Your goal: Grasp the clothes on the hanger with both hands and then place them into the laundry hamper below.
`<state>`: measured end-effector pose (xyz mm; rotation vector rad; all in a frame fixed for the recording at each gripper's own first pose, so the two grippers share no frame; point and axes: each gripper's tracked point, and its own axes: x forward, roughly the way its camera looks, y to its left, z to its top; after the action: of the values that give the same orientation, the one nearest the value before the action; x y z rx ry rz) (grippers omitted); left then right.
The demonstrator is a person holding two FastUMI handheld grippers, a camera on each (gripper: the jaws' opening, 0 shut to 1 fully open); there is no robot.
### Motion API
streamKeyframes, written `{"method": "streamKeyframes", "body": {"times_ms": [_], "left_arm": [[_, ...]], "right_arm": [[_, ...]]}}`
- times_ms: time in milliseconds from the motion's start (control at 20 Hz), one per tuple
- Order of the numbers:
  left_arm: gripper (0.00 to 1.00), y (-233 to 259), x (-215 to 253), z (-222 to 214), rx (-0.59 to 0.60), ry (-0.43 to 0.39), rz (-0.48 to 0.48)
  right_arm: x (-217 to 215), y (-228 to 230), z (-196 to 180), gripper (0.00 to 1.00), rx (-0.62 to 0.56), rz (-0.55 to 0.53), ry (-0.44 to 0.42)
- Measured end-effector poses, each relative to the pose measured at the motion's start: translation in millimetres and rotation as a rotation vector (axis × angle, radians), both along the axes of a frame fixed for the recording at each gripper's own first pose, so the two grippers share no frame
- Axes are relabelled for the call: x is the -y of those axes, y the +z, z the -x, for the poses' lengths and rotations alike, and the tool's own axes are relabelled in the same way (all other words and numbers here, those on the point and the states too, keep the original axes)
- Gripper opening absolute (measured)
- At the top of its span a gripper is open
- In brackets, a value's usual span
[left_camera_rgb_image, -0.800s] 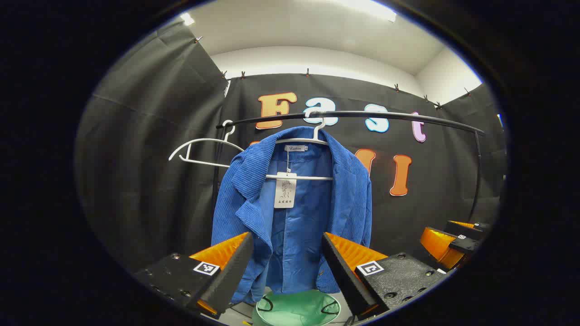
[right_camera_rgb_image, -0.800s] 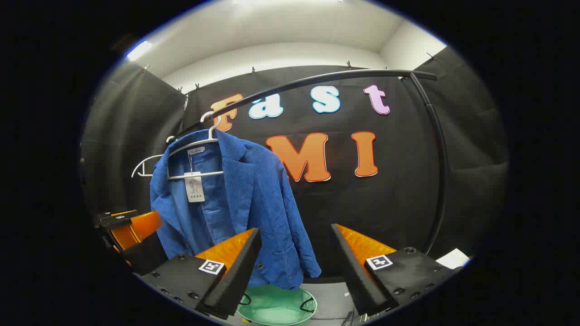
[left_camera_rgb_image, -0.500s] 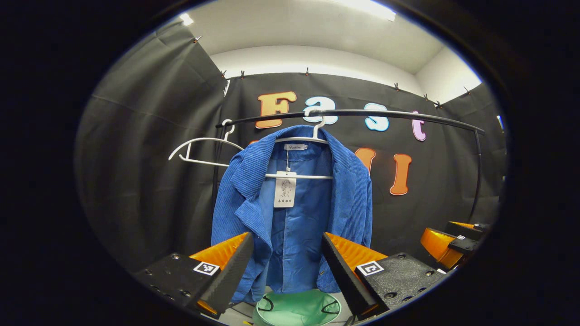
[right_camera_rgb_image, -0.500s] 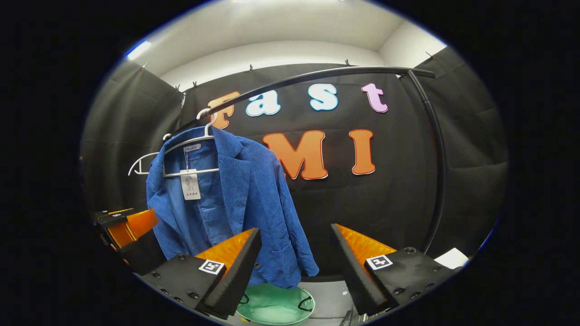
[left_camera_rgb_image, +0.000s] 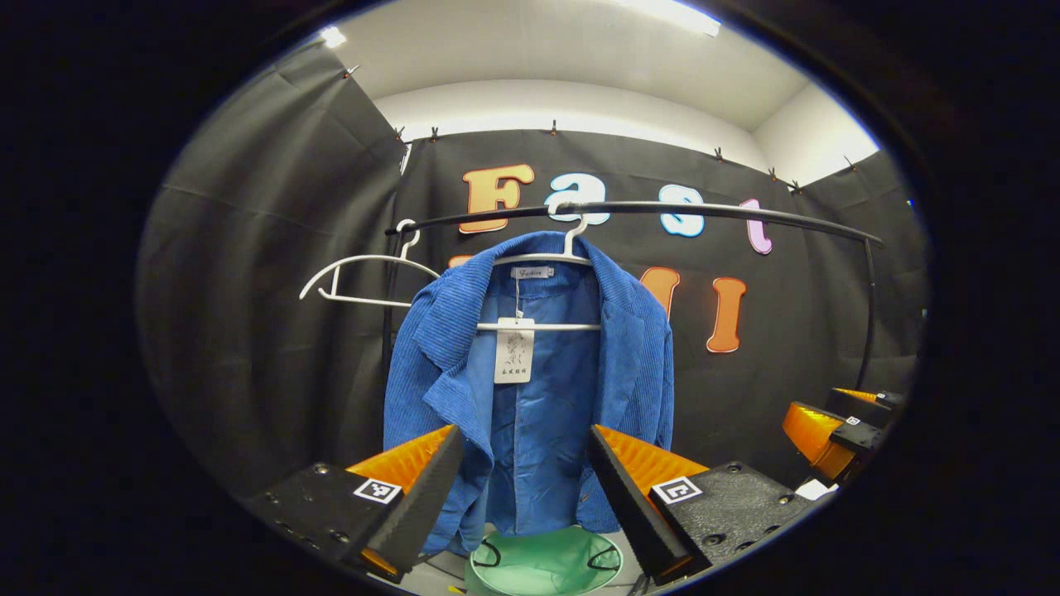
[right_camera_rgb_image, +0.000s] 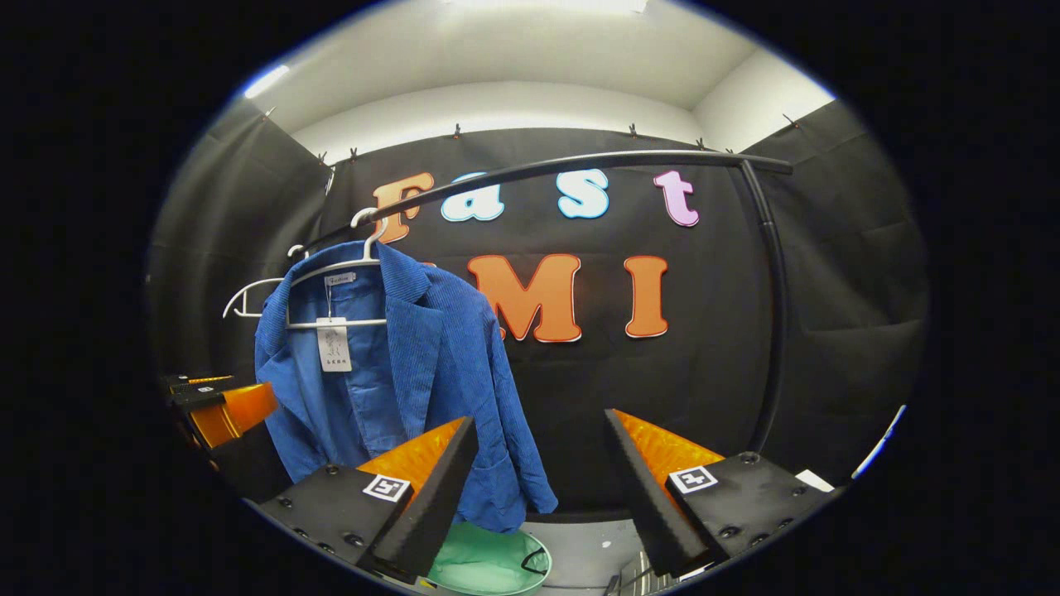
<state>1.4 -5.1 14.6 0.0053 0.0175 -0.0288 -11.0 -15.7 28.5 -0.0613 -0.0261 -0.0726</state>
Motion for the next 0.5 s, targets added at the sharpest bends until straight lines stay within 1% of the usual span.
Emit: {"method": "streamKeyframes", "body": {"times_ms": [50,100,250,450,500], "left_arm": [[0.95,3.3,-0.2,0.5,0.006,0.002,0.003],[0.92,4.4,-2.8,-0.3,0.009,0.008,0.002],[0.92,0.7,-6.8,-1.3,0.004,0.020,0.000],[0.92,-5.0,-20.7,-8.5,-0.007,0.061,-0.005],[0.95,-5.8,-24.9,-8.9,-0.008,0.072,-0.004]], "right_arm": [[0.5,0.9,2.0,0.98,0.000,0.000,-0.001],[1.7,1.1,2.5,0.98,0.000,0.001,-0.003],[-0.9,-4.9,0.1,0.98,-0.015,0.000,0.006],[-16.4,-4.9,-7.9,0.98,-0.020,0.003,0.050],[-21.1,-4.0,-12.5,0.98,-0.020,0.005,0.066]]}}
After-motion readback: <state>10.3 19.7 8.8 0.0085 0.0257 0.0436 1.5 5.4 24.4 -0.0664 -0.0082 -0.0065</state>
